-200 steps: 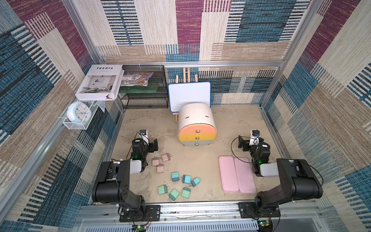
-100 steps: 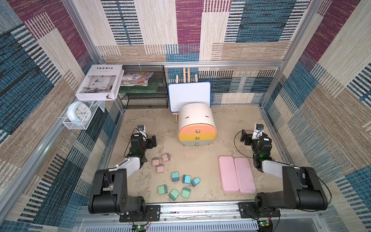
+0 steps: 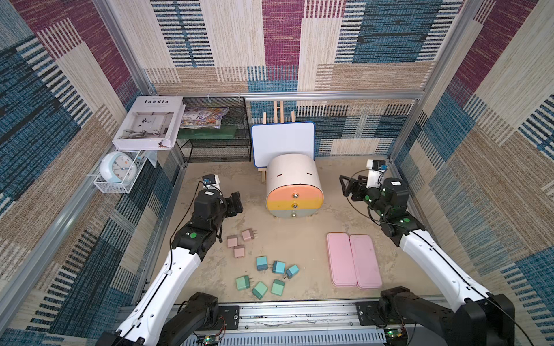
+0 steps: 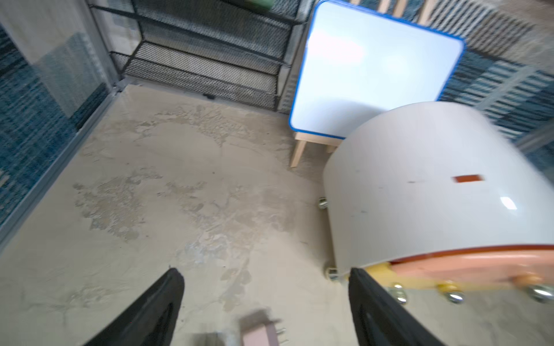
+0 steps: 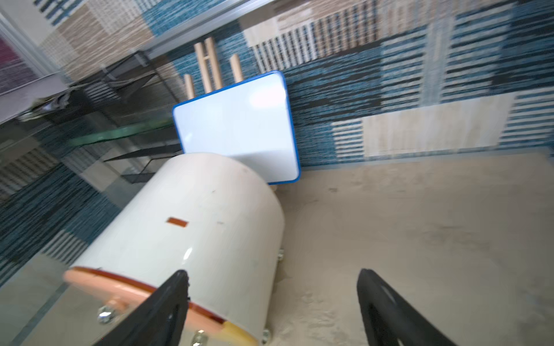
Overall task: Place the plugs into the drawer by color
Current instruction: Adjust the storage box at the center of the board.
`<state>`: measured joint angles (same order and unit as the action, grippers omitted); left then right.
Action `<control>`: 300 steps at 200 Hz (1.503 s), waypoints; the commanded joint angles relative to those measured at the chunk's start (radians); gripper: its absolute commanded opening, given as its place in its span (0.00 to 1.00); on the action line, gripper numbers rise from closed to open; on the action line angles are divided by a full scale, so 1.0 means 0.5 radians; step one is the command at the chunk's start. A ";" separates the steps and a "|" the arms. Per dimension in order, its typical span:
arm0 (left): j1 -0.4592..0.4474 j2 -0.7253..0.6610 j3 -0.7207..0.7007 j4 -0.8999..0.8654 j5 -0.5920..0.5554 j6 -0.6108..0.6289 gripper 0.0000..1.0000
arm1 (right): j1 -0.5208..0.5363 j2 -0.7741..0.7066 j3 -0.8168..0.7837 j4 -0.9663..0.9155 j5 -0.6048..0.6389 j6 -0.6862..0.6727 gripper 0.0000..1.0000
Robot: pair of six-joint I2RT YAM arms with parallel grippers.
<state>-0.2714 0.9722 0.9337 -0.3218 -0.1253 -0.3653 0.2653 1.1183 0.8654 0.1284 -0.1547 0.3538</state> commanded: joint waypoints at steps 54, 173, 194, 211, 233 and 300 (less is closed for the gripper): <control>-0.113 0.785 0.786 -0.293 0.986 -0.124 0.86 | 0.104 0.566 0.605 -0.468 -0.722 0.136 0.98; -0.241 1.088 0.899 -0.162 1.381 -0.239 0.90 | 0.103 1.089 0.899 -0.432 -1.215 0.093 1.00; -0.280 1.026 0.843 -0.159 1.392 -0.229 0.90 | 0.135 1.149 0.949 -0.438 -1.231 0.080 0.99; -0.311 0.959 0.776 -0.150 1.392 -0.232 0.90 | 0.184 1.207 1.007 -0.462 -1.228 0.058 0.98; -0.334 0.864 0.689 -0.149 1.379 -0.241 0.90 | 0.245 1.275 1.092 -0.484 -1.217 0.038 0.98; -0.324 0.724 0.714 -0.358 0.997 -0.047 0.89 | 0.204 1.345 1.408 -0.732 -0.881 -0.212 0.97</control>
<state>-0.4393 1.3376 1.2564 -0.4461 0.4541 -0.4492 0.3843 1.8008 1.5173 -0.1497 -0.6533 0.3210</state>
